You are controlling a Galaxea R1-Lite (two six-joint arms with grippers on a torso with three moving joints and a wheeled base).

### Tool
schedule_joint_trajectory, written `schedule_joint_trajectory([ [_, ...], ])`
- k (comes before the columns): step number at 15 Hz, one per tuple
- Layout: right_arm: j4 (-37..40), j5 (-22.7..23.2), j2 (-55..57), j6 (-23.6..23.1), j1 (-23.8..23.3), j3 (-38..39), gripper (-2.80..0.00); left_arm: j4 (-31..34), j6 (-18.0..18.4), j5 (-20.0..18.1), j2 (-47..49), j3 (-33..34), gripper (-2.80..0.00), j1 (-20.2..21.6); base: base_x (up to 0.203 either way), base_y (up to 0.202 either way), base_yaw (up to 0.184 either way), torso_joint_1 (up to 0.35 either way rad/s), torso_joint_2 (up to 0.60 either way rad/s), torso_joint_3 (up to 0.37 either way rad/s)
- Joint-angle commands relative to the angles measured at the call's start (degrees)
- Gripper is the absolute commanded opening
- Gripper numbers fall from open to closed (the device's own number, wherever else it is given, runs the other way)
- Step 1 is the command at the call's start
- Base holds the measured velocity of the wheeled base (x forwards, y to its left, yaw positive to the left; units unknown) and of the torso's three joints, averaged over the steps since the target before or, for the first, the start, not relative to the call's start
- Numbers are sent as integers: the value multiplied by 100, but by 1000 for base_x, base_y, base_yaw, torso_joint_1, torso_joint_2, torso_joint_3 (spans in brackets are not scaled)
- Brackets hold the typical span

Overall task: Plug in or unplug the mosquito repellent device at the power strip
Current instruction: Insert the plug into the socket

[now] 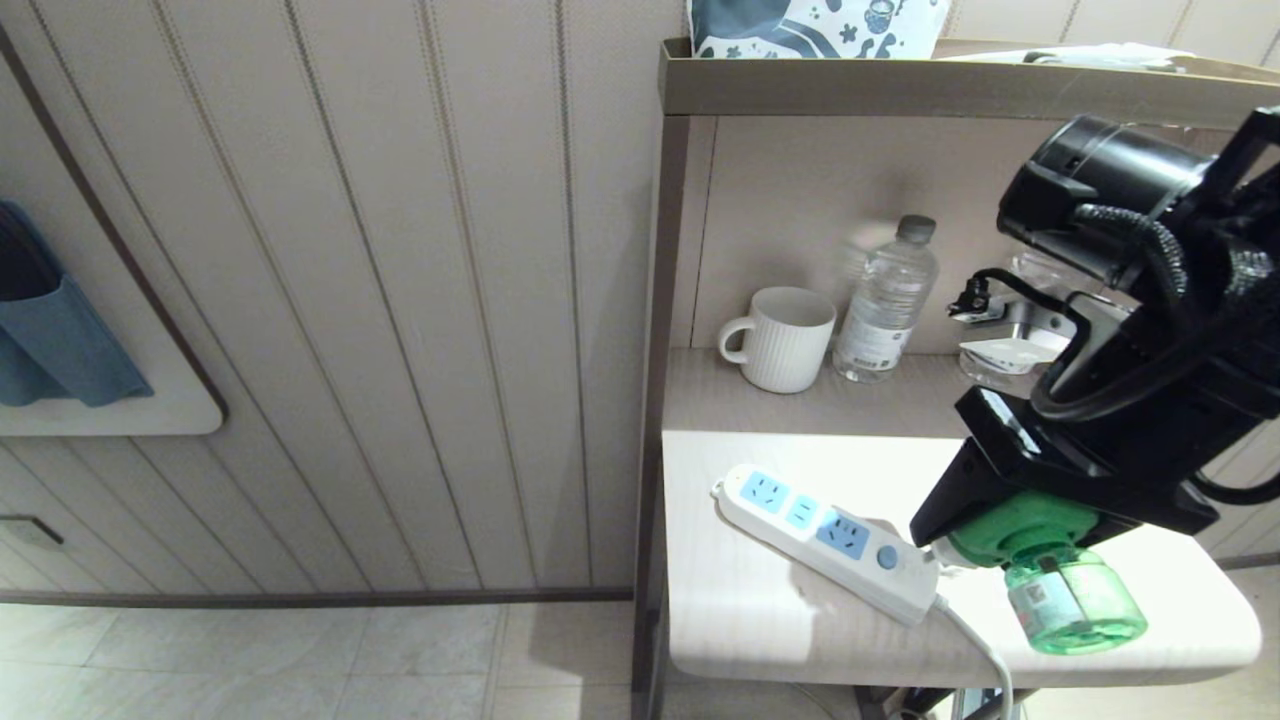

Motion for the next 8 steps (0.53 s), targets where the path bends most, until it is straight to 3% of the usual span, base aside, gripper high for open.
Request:
schedule_joint_trajectory([
  [1, 28, 4, -86, 16, -5, -5, -280, 1, 2, -2, 7, 0, -280, 2, 0, 0, 0, 0, 0, 0],
  [3, 28, 4, -86, 16, -5, -5, -280, 1, 2, -2, 7, 0, -280, 2, 0, 0, 0, 106, -231, -134],
  [8, 28, 12, -72, 26, -5, 3, -280, 1, 2, -2, 7, 0, -280, 2, 0, 0, 0, 198, -464, -255],
])
